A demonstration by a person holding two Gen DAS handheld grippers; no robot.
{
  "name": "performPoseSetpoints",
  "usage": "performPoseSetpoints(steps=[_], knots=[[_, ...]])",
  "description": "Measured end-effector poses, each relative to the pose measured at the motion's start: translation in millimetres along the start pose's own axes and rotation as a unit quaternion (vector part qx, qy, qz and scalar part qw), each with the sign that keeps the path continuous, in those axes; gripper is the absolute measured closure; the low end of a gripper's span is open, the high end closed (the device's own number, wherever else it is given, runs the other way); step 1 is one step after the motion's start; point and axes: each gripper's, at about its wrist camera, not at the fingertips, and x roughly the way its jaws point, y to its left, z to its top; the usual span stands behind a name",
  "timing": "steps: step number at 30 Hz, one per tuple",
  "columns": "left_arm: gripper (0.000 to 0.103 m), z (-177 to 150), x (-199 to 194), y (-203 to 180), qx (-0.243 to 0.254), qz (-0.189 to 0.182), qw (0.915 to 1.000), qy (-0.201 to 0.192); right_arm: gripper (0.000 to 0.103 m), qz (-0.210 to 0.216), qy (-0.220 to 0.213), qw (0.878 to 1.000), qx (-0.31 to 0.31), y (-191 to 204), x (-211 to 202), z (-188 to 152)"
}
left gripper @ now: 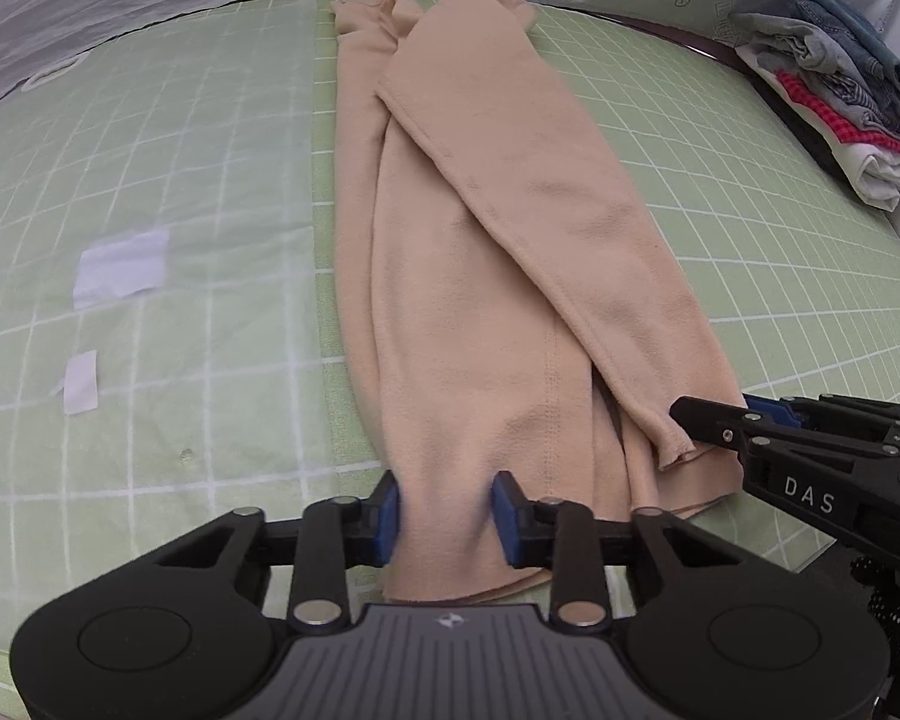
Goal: Fold clothes
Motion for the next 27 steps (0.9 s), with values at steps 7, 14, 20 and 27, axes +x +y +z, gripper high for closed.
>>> performPoseSetpoints(steps=[7, 14, 20, 27], knots=[[0.089, 9, -9, 5, -0.019, -0.035, 0.9992, 0.001, 0.094, 0.020, 0.004, 1.000, 0.021, -8, -6, 7], [0.089, 36, -46, -1, -0.020, -0.079, 0.9956, -0.046, 0.094, 0.059, -0.034, 0.996, 0.066, -21, -30, 32], [0.089, 74, -76, -6, -0.035, -0.105, 0.9884, -0.104, 0.095, 0.094, -0.080, 0.988, 0.089, -30, -50, 69], [0.089, 135, -92, 8, -0.094, -0.127, 0.9744, -0.160, 0.095, 0.145, -0.121, 0.967, 0.170, -58, -50, 124]])
